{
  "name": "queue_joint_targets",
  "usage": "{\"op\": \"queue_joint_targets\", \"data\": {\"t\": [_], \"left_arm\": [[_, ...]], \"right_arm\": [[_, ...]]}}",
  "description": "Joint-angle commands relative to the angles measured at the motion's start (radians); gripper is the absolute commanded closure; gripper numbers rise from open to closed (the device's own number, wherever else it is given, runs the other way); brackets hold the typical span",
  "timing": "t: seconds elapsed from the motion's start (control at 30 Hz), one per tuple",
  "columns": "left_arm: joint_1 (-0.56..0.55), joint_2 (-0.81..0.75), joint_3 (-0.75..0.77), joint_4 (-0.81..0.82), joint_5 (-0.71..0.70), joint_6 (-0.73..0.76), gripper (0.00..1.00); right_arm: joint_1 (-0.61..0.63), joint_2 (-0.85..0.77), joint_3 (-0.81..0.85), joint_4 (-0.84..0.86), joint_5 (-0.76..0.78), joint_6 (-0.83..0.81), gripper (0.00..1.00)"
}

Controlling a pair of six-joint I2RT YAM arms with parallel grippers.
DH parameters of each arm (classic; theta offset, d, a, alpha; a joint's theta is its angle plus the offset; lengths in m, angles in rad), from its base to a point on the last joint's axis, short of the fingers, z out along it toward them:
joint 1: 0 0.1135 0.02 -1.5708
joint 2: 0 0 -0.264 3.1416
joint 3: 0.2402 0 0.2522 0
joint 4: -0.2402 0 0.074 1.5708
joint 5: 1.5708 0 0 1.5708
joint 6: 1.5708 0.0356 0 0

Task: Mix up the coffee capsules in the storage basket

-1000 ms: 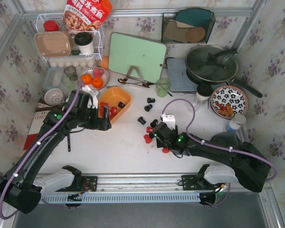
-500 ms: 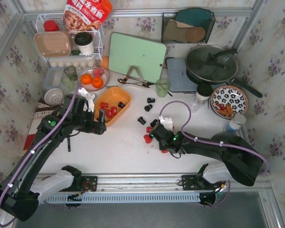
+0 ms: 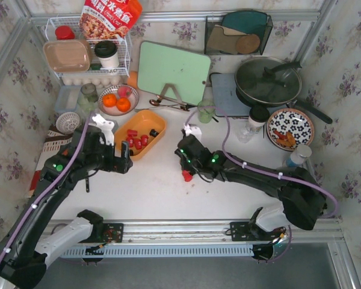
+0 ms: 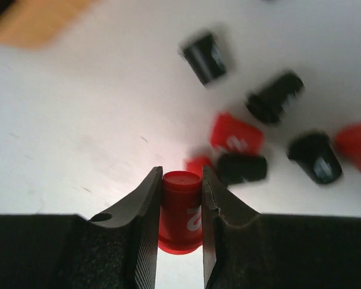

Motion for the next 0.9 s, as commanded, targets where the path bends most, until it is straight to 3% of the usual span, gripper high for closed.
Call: {"op": "queue_joint_targets", "data": {"t": [0.0,0.27,0.43,0.6,0.73,0.87], "left_arm": [[0.014,-0.033,-0.009,0.044,0.000,0.002,0.01],[0.030,-0.068,-0.026,0.057,-0.011,-0.003,0.01],[0.030,-0.063,-0.026,0.053,-0.010,-0.003,0.01],[0.030,-0.058,-0.027,0.055,-0.006,-0.003,0.01],[0.030,-0.052,-0.027,0.056,-0.003,-0.003,0.01],[0.035,-0.047,-0.026,0.057,-0.001,-0.003,0.01]], "right_arm": [[0.000,0.076,0.135,0.217,-0.032,-0.142,1.00],[0.000,0.378,0.340,0.748,-0.094,-0.373,0.99],[0.000,0.562,0.435,0.935,-0.068,-0.417,0.92],[0.000,0.636,0.416,1.094,0.007,-0.429,0.64],[0.001,0.630,0.389,1.093,0.036,-0.411,0.35],[0.001,0.584,0.349,1.081,0.058,-0.427,0.21]]}}
